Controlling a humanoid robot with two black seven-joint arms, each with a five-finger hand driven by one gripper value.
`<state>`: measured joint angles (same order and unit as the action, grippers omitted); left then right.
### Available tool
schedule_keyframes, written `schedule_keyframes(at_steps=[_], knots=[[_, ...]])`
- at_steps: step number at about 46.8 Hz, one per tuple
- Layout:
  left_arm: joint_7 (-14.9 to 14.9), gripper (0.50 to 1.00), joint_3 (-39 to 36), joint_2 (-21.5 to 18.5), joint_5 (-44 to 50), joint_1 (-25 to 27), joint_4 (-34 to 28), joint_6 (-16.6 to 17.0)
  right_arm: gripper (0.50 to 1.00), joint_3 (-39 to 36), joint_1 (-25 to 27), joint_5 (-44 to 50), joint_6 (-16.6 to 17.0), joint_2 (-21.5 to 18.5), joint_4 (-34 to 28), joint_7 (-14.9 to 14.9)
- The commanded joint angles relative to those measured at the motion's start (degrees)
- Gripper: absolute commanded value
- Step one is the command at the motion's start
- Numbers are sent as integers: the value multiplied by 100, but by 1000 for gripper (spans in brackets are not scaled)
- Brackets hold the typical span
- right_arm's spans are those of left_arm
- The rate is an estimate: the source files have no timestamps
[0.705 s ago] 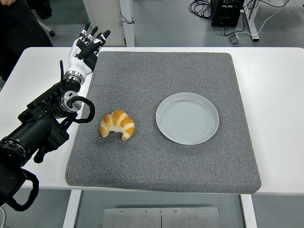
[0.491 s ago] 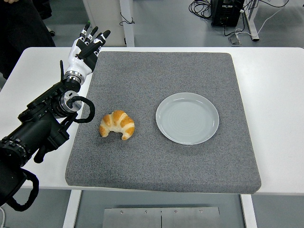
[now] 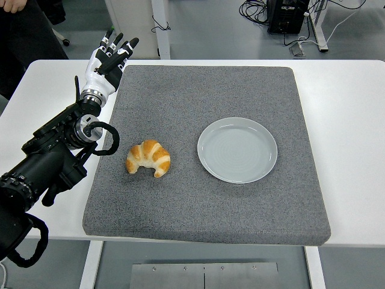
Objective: Place the bread on the plate
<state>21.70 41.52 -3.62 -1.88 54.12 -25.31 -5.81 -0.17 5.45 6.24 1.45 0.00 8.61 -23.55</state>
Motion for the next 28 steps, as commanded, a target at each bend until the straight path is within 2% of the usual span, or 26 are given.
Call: schedule_keyframes(at_steps=[1,28], knots=[[-8,971,-4,-7,-5,-15,0,-16,1000,0,0,0,-4,0,1,0],[-43,971,-66,-148,-5,2,-9,-69,1000,0,0,0,-4,0,1,0]])
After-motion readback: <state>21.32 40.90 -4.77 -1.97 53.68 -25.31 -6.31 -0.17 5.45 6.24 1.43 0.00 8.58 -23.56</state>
